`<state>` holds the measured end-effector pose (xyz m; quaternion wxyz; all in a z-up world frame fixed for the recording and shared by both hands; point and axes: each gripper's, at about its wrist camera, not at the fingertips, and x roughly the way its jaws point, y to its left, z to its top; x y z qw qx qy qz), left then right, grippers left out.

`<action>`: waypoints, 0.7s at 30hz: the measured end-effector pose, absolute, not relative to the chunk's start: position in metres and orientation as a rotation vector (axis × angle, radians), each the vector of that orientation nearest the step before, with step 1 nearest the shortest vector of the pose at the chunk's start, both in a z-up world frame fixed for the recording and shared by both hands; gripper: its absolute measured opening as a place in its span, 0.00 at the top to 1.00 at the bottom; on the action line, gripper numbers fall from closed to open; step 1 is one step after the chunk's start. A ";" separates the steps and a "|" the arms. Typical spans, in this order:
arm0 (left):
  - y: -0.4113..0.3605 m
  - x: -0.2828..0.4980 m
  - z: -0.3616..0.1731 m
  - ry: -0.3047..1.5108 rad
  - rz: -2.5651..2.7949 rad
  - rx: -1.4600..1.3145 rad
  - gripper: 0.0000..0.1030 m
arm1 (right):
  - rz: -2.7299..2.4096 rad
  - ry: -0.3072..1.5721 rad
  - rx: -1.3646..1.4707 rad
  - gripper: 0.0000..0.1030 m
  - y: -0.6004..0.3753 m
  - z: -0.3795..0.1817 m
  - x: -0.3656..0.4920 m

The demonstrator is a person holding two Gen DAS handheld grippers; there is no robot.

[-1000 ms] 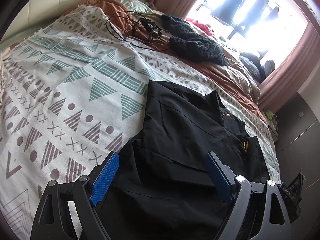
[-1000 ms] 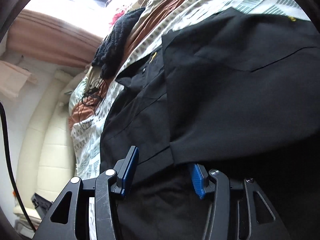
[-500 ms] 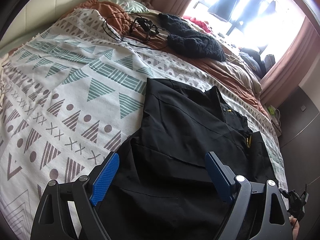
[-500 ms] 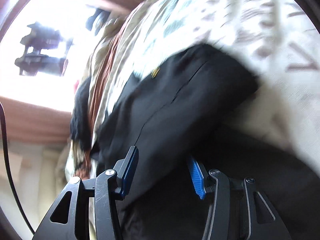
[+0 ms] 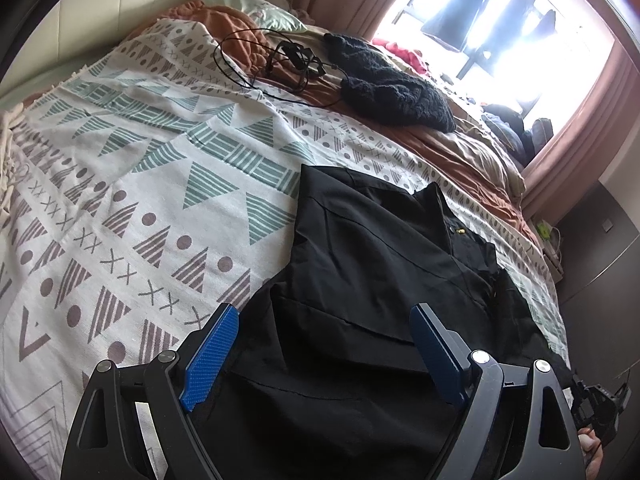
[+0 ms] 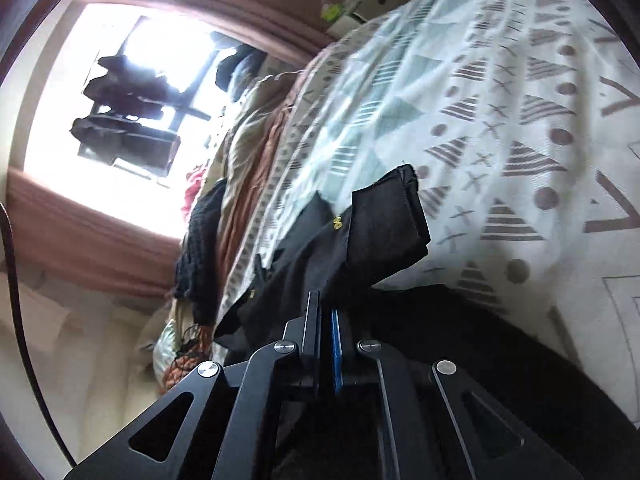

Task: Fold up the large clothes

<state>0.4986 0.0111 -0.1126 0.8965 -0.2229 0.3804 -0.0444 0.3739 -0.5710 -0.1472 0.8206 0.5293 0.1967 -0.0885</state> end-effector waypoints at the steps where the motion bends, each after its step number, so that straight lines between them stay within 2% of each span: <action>1: 0.013 0.498 -0.111 0.785 -0.092 -0.465 0.15 | -0.147 0.404 1.093 0.95 -0.560 -0.136 0.380; 7: 0.029 0.494 -0.101 0.752 -0.084 -0.496 0.15 | 0.041 0.388 0.928 0.95 -0.485 -0.093 0.414; 21: 0.070 0.497 -0.090 0.754 -0.060 -0.558 0.15 | 0.272 0.511 0.722 0.96 -0.326 -0.066 0.495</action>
